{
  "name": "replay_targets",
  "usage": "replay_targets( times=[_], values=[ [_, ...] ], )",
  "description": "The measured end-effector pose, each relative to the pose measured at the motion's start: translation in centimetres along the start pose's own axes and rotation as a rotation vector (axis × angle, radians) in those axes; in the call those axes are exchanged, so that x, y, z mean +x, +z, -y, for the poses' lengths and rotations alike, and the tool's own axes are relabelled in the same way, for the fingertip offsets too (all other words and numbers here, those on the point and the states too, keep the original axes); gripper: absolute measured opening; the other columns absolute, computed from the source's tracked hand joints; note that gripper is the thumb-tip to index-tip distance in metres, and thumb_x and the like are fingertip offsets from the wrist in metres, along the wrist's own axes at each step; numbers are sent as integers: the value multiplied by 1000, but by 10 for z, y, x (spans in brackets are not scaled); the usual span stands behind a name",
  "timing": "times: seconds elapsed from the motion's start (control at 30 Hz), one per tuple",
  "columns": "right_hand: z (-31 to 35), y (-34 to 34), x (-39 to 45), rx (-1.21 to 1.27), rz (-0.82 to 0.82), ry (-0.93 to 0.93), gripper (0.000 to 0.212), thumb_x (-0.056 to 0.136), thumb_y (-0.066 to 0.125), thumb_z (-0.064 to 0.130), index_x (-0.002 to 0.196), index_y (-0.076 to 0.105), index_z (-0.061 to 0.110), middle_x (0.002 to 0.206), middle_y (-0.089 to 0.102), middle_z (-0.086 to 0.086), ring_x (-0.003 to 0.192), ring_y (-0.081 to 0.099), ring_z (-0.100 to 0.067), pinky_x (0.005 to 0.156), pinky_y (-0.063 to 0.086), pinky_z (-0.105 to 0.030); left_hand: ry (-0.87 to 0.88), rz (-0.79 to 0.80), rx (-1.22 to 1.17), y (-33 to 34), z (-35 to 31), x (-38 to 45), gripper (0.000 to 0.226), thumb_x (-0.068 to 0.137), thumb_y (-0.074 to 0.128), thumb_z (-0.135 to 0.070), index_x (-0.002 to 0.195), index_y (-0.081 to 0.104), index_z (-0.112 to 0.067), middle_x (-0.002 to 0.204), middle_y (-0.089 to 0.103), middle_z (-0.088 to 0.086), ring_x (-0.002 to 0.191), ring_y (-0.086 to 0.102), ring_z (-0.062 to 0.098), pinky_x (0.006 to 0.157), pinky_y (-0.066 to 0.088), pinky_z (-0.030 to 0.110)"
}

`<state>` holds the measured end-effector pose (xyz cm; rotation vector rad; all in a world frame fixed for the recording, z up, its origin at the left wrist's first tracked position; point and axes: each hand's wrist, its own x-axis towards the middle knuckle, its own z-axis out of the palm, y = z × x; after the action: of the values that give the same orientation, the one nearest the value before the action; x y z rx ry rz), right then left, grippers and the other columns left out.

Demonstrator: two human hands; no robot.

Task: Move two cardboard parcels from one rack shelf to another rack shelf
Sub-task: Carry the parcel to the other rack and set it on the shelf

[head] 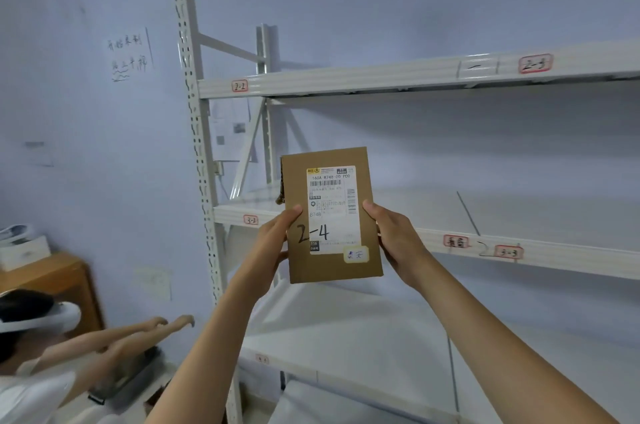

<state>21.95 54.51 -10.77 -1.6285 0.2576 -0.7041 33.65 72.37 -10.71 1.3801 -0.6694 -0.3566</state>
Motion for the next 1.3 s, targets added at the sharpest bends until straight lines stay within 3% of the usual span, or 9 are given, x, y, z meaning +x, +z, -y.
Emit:
replay_targets(
  times=[0.13,0.27,0.47,0.6,0.7,0.83,1.0,1.3],
  values=[
    [-11,15,58,-21,35,-57,43,92,57,56,112,78,25,112,80,2,113,71,-28,107,49,-50,34,-39,32,-20,1,52,34,99,52,-46,117,73,-26,107,80,-3,102,74,20,88,57,37],
    [-14,25,123,-66,67,-122,57,80,63,66,116,76,24,115,79,4,115,70,-24,108,49,-47,80,-53,72,-36,-4,110,32,101,49,-47,116,71,-29,102,81,-5,86,78,10,71,55,25],
    [-28,37,209,-124,80,-140,68,70,74,60,126,70,21,120,76,4,110,73,-16,105,52,-40,97,-95,110,-59,3,200,34,101,50,-46,120,68,-25,101,80,3,90,76,20,84,60,37],
    [-42,44,243,-158,84,-130,43,90,70,39,129,67,23,121,75,5,108,72,-13,86,56,-25,62,-98,136,-69,16,241,37,97,49,-48,120,68,-26,105,79,5,101,74,26,95,58,45],
    [-50,51,259,-176,73,-119,38,93,69,33,129,66,25,125,73,6,106,71,-9,77,51,-19,75,-57,121,-77,26,261,34,102,46,-40,124,65,-23,105,77,2,101,72,22,91,59,41],
    [-61,56,270,-197,10,-109,57,83,79,43,134,61,25,130,69,5,115,69,-15,78,53,-19,120,15,90,-81,42,280,36,104,46,-35,133,62,-21,107,76,0,94,73,13,81,59,32],
    [-65,51,270,-262,-47,-104,59,85,80,37,138,56,25,132,66,6,116,65,-12,70,51,-13,138,78,61,-82,61,292,27,104,48,-34,125,65,-31,117,76,-3,106,72,13,90,59,35],
    [-71,49,263,-301,-116,-40,77,81,81,40,148,46,23,144,58,5,127,58,-15,77,47,-15,147,136,52,-78,70,294,23,105,46,-39,121,63,-41,123,72,-9,116,67,13,98,55,35]
  ],
)
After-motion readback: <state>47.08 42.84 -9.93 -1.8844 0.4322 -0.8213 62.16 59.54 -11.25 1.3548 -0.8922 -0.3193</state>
